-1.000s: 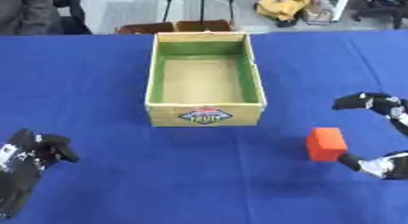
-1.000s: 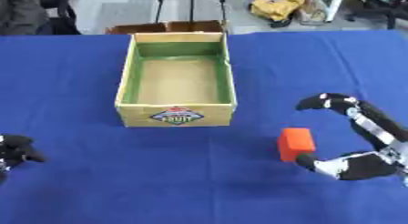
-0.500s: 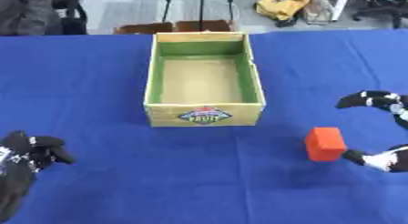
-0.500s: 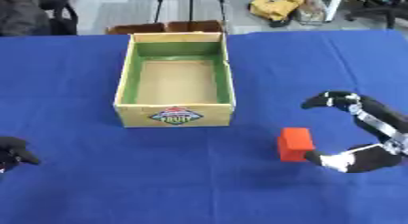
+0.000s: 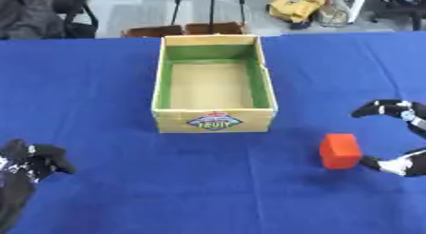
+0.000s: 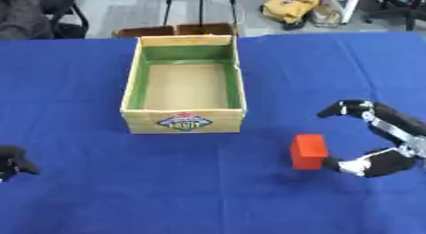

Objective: Pick up objects on the table and place them in the box.

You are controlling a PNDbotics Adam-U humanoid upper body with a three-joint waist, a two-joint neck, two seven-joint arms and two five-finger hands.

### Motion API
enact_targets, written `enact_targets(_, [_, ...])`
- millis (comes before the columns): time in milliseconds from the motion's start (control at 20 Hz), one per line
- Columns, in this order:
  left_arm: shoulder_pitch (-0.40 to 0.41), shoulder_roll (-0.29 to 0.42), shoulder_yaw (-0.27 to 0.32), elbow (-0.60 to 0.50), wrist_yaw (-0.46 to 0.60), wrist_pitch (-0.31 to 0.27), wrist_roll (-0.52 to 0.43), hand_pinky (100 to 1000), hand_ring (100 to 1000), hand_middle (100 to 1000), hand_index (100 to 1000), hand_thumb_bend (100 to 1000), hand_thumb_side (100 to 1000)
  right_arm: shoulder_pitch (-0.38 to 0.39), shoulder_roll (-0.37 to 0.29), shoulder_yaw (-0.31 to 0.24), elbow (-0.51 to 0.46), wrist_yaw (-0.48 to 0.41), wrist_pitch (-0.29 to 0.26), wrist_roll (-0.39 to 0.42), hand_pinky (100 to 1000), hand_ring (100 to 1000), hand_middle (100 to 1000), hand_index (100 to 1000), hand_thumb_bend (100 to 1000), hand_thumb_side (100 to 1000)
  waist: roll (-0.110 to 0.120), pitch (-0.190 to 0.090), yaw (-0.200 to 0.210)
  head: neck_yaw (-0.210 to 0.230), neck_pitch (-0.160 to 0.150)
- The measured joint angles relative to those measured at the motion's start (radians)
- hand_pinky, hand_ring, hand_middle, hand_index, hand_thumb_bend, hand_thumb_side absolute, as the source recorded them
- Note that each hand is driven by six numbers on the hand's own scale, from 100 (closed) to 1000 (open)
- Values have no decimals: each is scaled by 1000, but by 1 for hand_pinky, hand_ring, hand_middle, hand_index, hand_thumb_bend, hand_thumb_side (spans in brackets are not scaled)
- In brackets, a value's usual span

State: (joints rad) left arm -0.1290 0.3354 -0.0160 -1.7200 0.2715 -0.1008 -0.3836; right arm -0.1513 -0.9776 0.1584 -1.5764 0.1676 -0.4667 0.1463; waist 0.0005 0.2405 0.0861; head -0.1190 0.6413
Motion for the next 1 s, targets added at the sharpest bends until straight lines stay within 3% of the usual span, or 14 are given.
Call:
enact_targets(600, [1, 0, -11, 0, 5, -2, -13, 645, 572, 495, 682, 236, 1000, -93, 46, 46, 194, 29, -27, 69, 851, 863, 766, 858, 528, 517, 10, -12, 18, -17, 10])
enact_targets(1000, [1, 0, -12, 0, 8, 0, -16, 645, 572, 495, 682, 237, 1000, -125, 69, 59, 272, 36, -44, 93, 850, 860, 765, 858, 531, 528, 10, -13, 21, -23, 17])
